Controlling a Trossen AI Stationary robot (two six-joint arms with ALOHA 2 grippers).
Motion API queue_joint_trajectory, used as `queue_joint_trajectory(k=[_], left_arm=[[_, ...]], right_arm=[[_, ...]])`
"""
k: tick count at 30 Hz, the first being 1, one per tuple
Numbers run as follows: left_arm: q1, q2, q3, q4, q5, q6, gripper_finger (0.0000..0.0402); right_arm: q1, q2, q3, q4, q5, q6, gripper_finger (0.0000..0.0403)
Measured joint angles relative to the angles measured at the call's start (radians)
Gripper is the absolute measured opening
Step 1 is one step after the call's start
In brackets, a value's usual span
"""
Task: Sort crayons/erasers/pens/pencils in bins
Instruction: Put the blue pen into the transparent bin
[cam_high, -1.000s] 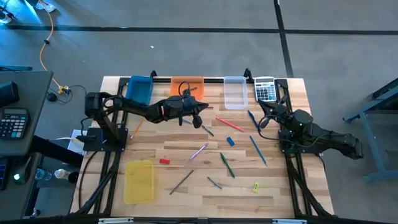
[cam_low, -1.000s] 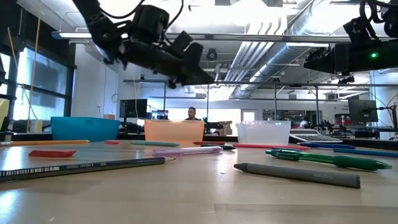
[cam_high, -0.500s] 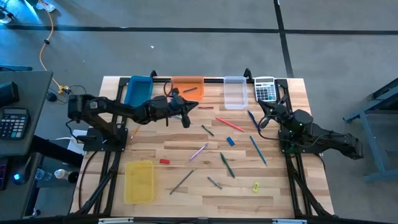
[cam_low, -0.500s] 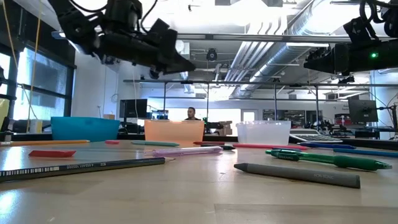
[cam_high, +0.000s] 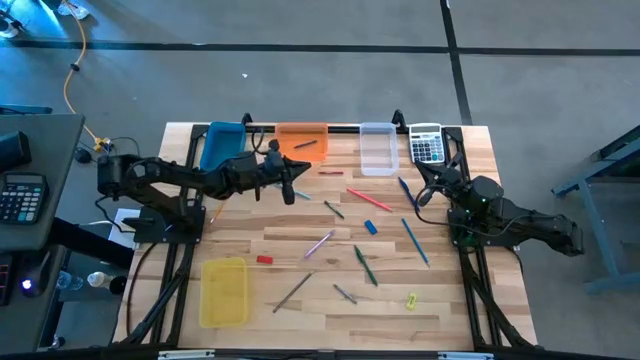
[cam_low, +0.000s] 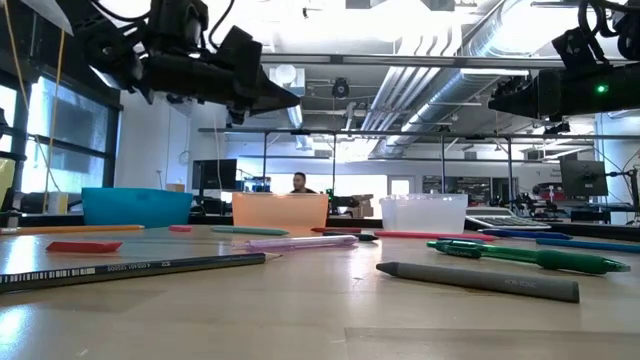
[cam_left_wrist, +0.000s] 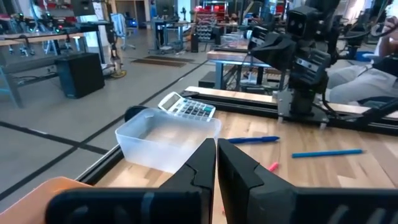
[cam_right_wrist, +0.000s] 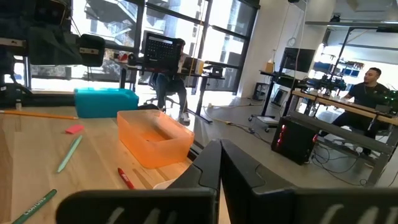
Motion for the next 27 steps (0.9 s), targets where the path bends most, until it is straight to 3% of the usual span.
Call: queue_joint_trajectory(k=[12, 17, 27], left_arm=[[0.016, 0.011, 0.000, 0.011, 0.062, 0.026, 0.0007], [0.016, 0.011, 0.000, 0.013, 0.060, 0.039, 0.0007], [0.059, 0.011, 0.000, 0.027, 0.055, 0.050, 0.0007]], right_arm=[[0.000, 0.000, 0.000, 0.142, -0.130, 0.240, 0.0000], [0.011, 0.015, 0.021, 0.218, -0.256, 0.269, 0.0000], [0.078, 0.282, 0.216, -0.053, -0.005, 0.400, 0.0000]])
